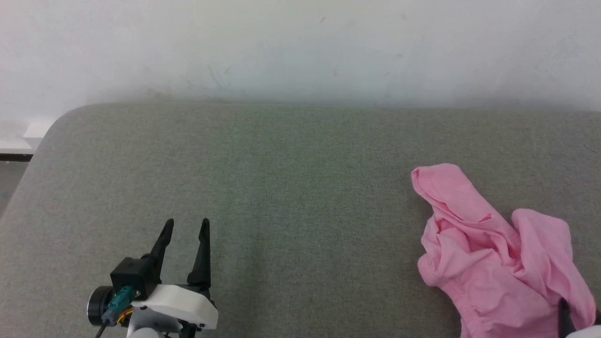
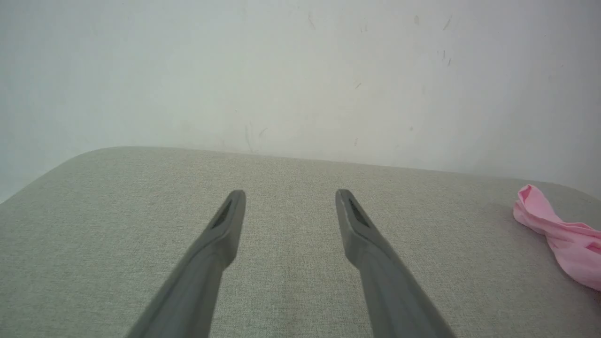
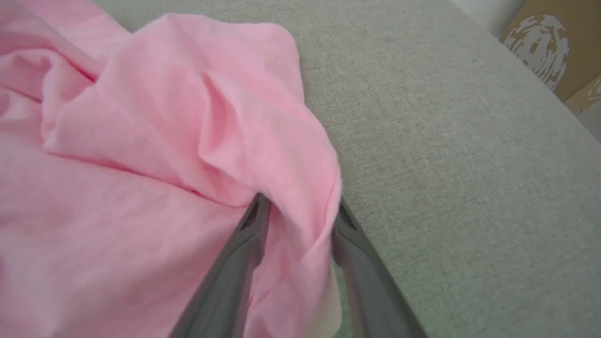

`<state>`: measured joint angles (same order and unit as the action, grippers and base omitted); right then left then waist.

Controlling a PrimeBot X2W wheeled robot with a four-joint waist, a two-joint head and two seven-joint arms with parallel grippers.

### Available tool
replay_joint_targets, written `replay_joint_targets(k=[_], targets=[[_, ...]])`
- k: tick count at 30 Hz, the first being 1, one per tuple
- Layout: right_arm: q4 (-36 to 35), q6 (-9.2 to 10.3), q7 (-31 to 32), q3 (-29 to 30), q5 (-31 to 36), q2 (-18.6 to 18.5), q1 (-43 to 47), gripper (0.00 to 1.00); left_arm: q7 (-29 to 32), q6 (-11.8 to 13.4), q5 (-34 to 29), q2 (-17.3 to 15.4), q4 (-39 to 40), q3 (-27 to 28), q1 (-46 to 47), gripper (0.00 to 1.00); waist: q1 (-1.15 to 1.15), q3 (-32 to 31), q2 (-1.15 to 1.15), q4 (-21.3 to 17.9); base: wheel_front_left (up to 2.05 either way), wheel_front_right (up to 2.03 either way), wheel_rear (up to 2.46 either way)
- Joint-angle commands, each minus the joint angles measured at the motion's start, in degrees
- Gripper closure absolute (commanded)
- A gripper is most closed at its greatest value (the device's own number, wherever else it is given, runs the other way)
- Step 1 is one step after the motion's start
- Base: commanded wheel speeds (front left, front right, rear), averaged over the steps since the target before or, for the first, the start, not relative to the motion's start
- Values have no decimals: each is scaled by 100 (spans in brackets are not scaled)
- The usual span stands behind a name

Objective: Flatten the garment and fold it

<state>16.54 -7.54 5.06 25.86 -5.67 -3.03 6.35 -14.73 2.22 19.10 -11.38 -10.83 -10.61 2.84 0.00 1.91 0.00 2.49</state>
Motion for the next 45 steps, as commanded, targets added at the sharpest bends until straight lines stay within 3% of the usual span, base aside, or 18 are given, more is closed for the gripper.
replay_joint_targets(k=[1,5,8,16,20,25,26,27,28,34,38,45], targets=[[-44,5,-135,-22,-40,14,-109,0,-27,-34,-65,2,-9,32,50,0,0,-2,0,-18,0,0,0],[-392,5,-525,-259,-23,14,-376,0,-27,-51,-77,26,-20,72,28,0,0,-26,0,-65,0,0,0],[-626,5,-447,-877,38,14,-594,0,-27,-77,-96,44,-21,76,44,0,0,-21,0,-52,0,0,0],[-658,5,1184,-2811,94,-97,-1046,0,-27,-131,-152,125,0,69,141,0,0,102,0,79,0,0,0],[-12,5,2006,-3225,-203,-432,-1308,0,-27,-198,-187,164,7,58,221,0,0,226,0,191,0,0,0],[721,5,2520,-3409,-578,-699,-1520,0,-27,-263,-240,222,-44,42,313,0,0,311,0,313,0,0,0],[801,5,2573,-3424,-653,-701,-1551,53,-27,-271,-246,232,-54,49,322,0,0,318,0,320,0,0,0],[845,5,2584,-3458,-710,-704,-1585,86,-27,-279,-209,264,-77,70,312,0,0,317,0,323,0,0,0],[867,5,2555,-3482,-765,-693,-1619,100,-27,-299,-158,293,-105,90,301,0,0,316,0,322,0,0,0],[667,5,1888,-3812,-864,-610,-1869,100,-27,-345,-167,341,-196,108,320,0,0,246,0,344,0,0,0],[264,5,1566,-4600,-1103,-477,-1902,100,-27,-342,-214,336,-247,118,293,0,0,149,0,345,0,0,0],[-725,5,1925,-5947,-1666,-781,-1128,100,-27,-323,-239,323,-257,166,222,0,0,72,0,381,0,0,0]])
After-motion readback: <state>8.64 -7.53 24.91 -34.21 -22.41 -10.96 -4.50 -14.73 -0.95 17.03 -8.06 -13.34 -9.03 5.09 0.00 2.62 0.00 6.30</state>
